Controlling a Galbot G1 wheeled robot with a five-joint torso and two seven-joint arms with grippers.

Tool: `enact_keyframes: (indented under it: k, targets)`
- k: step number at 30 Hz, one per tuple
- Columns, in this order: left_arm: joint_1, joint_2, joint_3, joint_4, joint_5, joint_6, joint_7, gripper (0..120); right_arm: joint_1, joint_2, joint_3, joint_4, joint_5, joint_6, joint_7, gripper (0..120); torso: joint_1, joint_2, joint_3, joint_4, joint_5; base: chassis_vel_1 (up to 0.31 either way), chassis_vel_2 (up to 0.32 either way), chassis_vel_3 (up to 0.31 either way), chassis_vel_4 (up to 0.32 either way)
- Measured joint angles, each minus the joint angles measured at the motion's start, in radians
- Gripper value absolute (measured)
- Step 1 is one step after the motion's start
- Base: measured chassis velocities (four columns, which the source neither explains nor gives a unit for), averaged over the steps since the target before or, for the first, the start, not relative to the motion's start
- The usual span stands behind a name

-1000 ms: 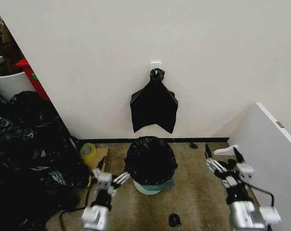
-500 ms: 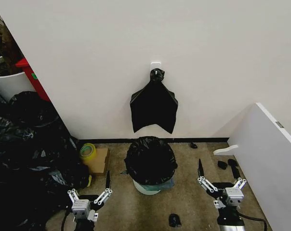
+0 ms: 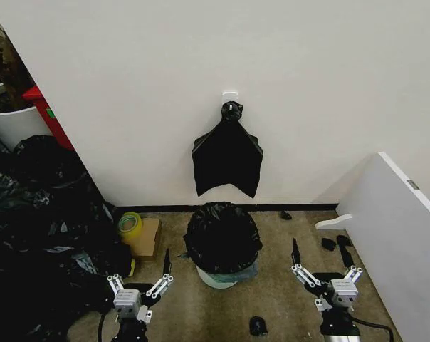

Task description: Place the garbage bag over the trash bin.

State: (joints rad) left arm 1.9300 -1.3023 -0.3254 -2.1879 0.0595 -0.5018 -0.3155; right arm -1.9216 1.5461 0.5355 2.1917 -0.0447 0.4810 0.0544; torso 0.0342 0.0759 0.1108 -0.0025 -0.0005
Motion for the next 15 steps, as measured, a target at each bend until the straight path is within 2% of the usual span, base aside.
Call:
enact_keyframes:
  k: [7, 15]
  targets:
    - [-0.018, -0.014, -0.003, 0.009, 0.006, 0.018, -0.003, 100, 0.015, -0.001, -0.018, 0.017, 0.020, -0.025, -0.014, 100, 0.000, 0.000, 0.000, 0.0000, -0.0002, 0.000, 0.000, 0.000, 0.000]
    - [0.039, -0.004, -0.007, -0.008, -0.018, 0.044, -0.002, 100, 0.056, -0.020, -0.003, 0.077, 0.101, -0.096, -0.049, 100, 0.000, 0.000, 0.000, 0.0002, -0.0001, 0.000, 0.000, 0.000, 0.000]
